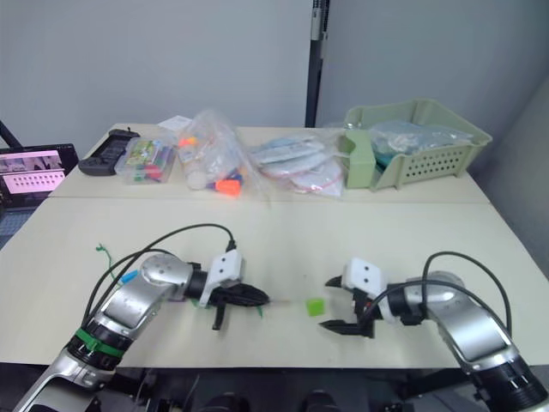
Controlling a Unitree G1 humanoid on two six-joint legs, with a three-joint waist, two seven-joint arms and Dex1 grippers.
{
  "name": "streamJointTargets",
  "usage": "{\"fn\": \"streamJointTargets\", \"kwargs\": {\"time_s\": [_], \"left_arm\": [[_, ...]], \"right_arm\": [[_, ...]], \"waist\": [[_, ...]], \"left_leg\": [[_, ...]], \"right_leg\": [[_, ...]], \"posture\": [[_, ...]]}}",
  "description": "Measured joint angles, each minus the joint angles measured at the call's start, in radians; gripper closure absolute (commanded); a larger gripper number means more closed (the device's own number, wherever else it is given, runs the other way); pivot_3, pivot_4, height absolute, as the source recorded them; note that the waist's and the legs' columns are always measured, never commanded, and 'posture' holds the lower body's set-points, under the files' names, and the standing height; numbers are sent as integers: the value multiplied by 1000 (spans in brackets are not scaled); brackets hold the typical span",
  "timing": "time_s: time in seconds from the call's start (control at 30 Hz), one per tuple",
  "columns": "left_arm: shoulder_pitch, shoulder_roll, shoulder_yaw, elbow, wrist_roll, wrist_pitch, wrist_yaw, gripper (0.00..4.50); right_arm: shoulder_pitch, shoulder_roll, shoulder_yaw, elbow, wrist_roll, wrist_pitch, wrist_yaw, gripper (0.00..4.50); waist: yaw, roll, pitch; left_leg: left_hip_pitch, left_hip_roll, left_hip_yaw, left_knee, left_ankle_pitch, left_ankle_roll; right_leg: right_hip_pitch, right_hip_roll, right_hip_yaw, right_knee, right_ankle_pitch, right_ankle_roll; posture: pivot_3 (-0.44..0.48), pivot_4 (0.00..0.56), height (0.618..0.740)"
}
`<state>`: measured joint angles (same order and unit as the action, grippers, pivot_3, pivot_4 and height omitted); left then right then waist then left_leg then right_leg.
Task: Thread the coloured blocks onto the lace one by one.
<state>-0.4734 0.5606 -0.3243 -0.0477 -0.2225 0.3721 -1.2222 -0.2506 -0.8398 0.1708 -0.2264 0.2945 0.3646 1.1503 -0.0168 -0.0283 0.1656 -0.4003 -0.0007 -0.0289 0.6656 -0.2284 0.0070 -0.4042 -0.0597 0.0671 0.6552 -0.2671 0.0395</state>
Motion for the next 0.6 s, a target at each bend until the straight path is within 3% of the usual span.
{"fn": "streamJointTargets", "kwargs": {"time_s": [0.17,0.33,0.47,0.5,0.6], "left_arm": [[9,3,0,-22,-12,2,-2,4500],[18,3,-2,-46,-13,5,5,4500],[19,3,-2,-56,-14,5,10,4500],[23,3,-2,-57,-14,5,10,4500],[26,3,-2,-57,-14,5,12,4500]], "right_arm": [[-27,57,54,63,-49,-75,6,20],[-31,71,91,131,-88,-122,20,1482],[-31,71,91,141,-90,-139,28,2961],[-32,70,90,141,-90,-141,28,3194],[-31,70,90,141,-90,-141,26,3204]], "waist": [[4,0,0],[4,0,0],[3,0,0],[3,0,0],[3,0,0]], "left_leg": [[0,0,-1,0,0,0],[0,0,-1,1,0,0],[1,0,-1,1,0,0],[1,0,-1,1,0,0],[2,0,-1,1,0,0]], "right_leg": [[0,-1,0,0,0,0],[0,-1,0,0,0,0],[1,0,0,1,0,0],[1,0,0,1,0,0],[1,0,1,1,0,0]], "posture": [[0,150,740],[0,150,740],[0,150,740],[0,150,740],[0,150,740]]}}
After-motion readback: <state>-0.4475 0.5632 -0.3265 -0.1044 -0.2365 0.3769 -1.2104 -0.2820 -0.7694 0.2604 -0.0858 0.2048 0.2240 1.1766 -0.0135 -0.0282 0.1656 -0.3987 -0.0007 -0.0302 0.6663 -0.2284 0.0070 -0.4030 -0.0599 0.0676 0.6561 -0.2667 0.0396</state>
